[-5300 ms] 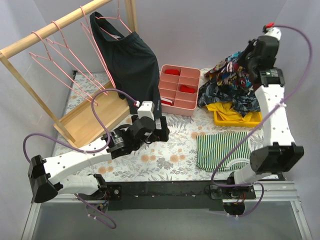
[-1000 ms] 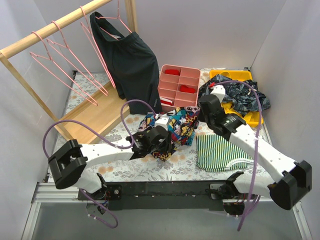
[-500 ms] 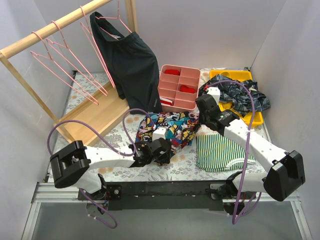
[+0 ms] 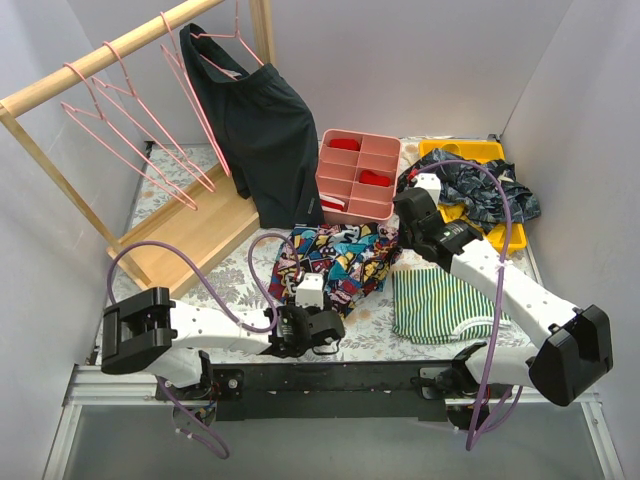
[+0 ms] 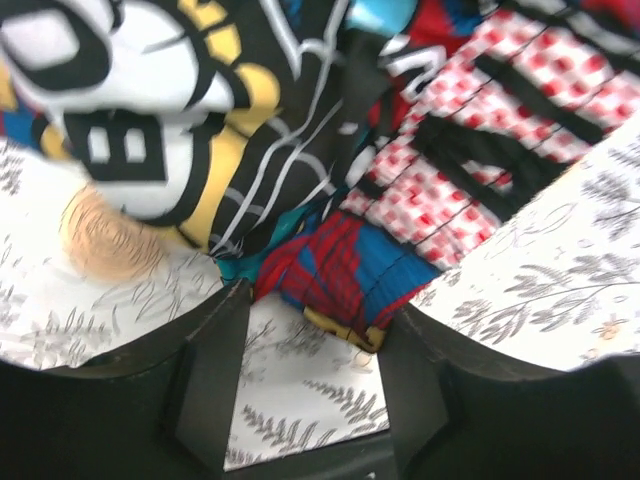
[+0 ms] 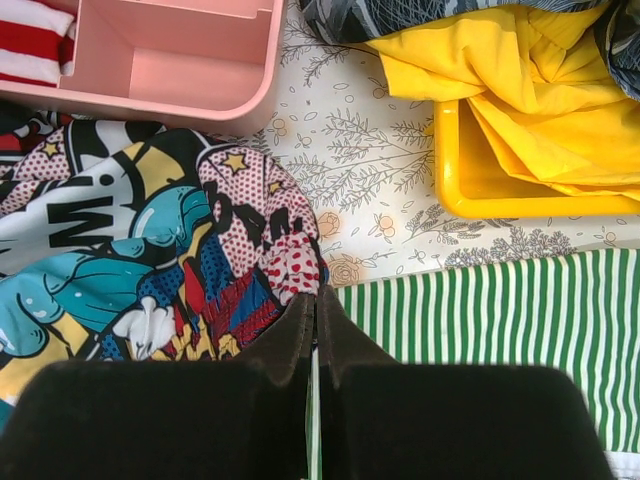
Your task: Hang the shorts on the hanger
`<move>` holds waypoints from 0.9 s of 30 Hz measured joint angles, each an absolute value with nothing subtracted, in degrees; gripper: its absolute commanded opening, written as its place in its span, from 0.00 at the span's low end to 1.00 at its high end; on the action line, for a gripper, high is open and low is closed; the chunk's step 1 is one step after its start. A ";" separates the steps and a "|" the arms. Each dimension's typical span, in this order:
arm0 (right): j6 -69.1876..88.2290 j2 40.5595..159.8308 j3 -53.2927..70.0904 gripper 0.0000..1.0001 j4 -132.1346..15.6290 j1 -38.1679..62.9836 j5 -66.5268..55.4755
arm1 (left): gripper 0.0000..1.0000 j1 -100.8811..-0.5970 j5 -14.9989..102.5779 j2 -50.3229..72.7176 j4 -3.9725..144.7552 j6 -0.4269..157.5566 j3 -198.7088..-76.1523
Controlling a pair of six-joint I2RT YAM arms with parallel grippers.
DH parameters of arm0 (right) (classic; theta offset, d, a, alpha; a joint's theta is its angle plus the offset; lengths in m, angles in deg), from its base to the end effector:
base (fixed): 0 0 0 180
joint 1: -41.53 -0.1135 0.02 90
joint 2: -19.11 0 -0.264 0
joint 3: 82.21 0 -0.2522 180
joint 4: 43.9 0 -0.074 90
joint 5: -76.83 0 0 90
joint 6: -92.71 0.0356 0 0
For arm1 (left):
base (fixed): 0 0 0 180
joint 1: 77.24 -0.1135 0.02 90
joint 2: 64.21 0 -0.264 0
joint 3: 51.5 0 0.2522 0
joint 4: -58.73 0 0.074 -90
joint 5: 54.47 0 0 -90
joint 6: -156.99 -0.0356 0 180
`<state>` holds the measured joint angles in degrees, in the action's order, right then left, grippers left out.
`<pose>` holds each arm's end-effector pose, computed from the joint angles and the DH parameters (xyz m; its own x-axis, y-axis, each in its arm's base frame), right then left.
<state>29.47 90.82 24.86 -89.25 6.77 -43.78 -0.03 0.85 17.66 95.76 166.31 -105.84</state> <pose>0.2276 0.1359 0.2967 -0.5965 0.0577 -0.8005 0.0875 0.9961 0.0066 0.0752 -0.2400 0.1650 -0.7056 -0.5575 -0.4375 -0.3184 0.8009 -0.5071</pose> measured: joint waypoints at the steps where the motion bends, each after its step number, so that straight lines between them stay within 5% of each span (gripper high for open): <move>1: 29.47 90.71 24.86 0.01 -89.25 6.79 -43.60 | 0.54 0.43 0.44 17.72 96.72 167.21 -105.90; 7: 29.45 90.53 24.86 0.01 -89.27 6.84 -43.06 | 0.52 1.44 -2.99 20.45 101.18 173.05 -107.94; 10: 29.43 90.05 24.86 0.01 -89.30 6.97 -42.99 | 0.34 0.82 -5.16 22.05 100.42 173.96 -108.59; 13: 29.40 89.37 24.77 0.01 -89.69 6.99 -43.01 | 0.01 -0.58 -8.17 24.04 100.88 175.19 -110.17; 19: 29.30 86.69 21.40 0.01 -93.34 7.01 -43.17 | 0.00 -1.38 -14.05 21.15 112.55 174.75 -119.04; 27: 27.35 84.19 -2.47 0.01 -97.84 7.01 -42.27 | 0.00 -1.08 -13.29 2.71 118.91 148.96 -153.62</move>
